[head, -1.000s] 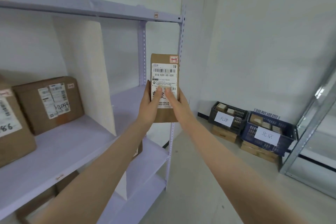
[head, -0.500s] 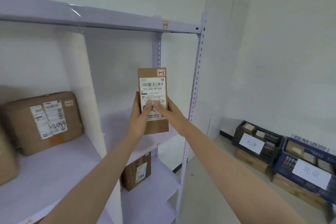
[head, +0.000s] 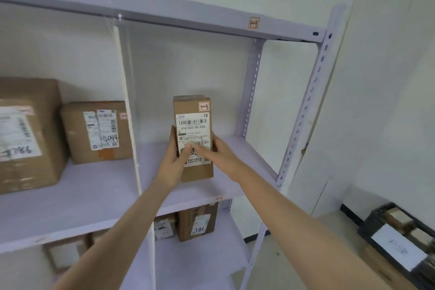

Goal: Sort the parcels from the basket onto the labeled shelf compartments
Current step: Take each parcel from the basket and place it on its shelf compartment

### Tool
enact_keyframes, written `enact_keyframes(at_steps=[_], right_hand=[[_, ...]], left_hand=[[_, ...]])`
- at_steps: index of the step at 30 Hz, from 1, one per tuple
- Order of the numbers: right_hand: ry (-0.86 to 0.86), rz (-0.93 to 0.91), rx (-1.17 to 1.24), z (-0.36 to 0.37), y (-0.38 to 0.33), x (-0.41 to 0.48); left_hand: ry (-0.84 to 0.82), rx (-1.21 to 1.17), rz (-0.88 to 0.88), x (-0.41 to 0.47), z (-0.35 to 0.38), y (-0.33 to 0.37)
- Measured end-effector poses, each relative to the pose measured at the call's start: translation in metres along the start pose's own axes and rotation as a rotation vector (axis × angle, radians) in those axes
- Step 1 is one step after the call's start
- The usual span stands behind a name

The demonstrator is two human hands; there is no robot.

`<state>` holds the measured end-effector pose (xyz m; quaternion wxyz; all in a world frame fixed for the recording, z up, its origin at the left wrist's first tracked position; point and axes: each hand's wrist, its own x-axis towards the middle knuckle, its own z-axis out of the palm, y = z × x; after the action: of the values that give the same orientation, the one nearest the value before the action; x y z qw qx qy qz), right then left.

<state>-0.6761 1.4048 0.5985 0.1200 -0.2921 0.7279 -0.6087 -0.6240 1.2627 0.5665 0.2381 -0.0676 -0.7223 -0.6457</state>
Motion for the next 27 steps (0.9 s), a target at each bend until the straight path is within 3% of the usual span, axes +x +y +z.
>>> enact_keyframes(at_steps=[8,14,27], right_hand=[[-0.154,0.0,0.006,0.013,0.041,-0.006],[-0.192,-0.021,0.006,0.023,0.063,-0.011],[-0.033,-0.025,-0.097,0.03,0.076,0.028]], left_hand=[[0.129,0.205,-0.075,-0.046,-0.002,-0.014],[0.196,0.217,-0.181,-0.066,0.003,-0.025],[0.322,0.208,-0.247,-0.021,-0.004,-0.051]])
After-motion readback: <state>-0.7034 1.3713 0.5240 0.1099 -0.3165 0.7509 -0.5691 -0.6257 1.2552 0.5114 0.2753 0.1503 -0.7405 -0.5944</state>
